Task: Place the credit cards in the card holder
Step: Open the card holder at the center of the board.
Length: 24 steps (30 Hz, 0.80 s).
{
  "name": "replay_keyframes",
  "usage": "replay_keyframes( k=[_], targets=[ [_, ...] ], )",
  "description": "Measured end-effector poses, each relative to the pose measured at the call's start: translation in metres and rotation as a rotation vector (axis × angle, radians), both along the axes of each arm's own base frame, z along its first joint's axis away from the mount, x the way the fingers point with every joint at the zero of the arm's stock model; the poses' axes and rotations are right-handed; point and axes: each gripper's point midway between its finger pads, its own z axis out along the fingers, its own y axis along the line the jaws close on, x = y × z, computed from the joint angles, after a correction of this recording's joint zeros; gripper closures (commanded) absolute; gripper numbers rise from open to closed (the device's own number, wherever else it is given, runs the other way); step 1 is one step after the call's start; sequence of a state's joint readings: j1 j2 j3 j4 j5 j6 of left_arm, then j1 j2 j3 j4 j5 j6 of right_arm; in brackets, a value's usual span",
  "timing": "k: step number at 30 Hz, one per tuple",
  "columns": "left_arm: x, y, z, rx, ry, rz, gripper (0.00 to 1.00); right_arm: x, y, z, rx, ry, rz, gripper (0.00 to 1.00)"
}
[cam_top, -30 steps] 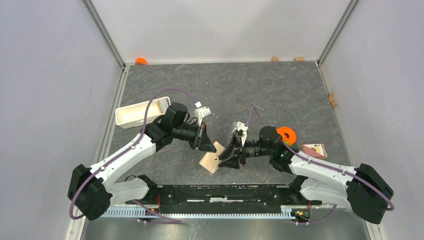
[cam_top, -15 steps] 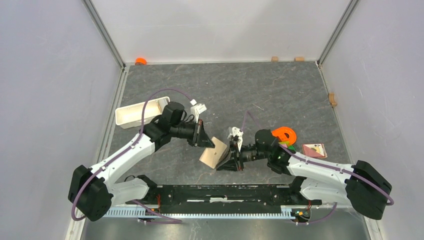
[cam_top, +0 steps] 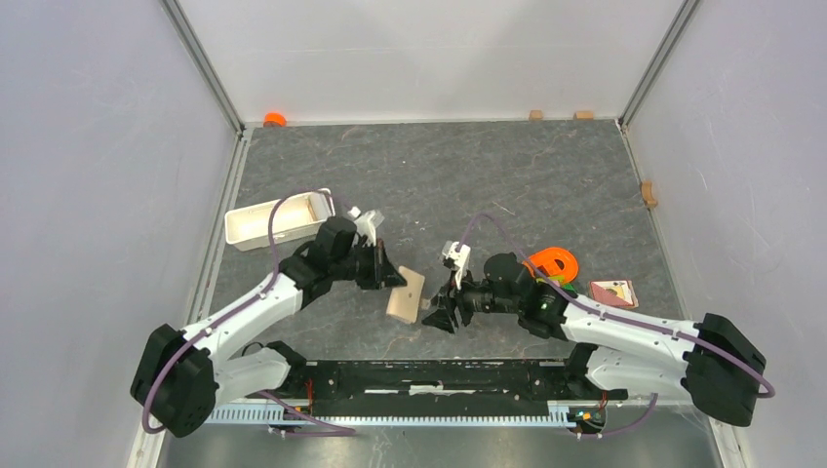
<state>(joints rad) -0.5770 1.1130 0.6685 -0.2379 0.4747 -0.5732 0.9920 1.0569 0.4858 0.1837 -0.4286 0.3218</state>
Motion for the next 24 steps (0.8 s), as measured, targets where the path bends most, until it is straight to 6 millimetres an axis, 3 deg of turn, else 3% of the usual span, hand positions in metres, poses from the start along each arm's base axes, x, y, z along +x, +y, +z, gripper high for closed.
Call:
replay_keyframes(
  k=[4, 8, 18, 24],
  targets=[
    [-0.015, 0.015, -0.041, 0.033, 0.096, 0.116, 0.98, 0.034, -0.010, -0.025, -0.116, 0.026, -0.226, 0.28],
    [-0.025, 0.023, -0.065, 0.032, 0.149, 0.198, 0.98, 0.047, -0.021, -0.055, -0.215, 0.092, -0.354, 0.25],
    [-0.019, 0.026, -0.071, -0.003, 0.142, 0.282, 0.98, 0.043, -0.002, -0.068, -0.179, 0.211, -0.366, 0.25],
    [-0.019, 0.028, -0.075, 0.001, 0.147, 0.301, 0.98, 0.038, 0.006, -0.081, -0.202, 0.236, -0.354, 0.36]
  ],
)
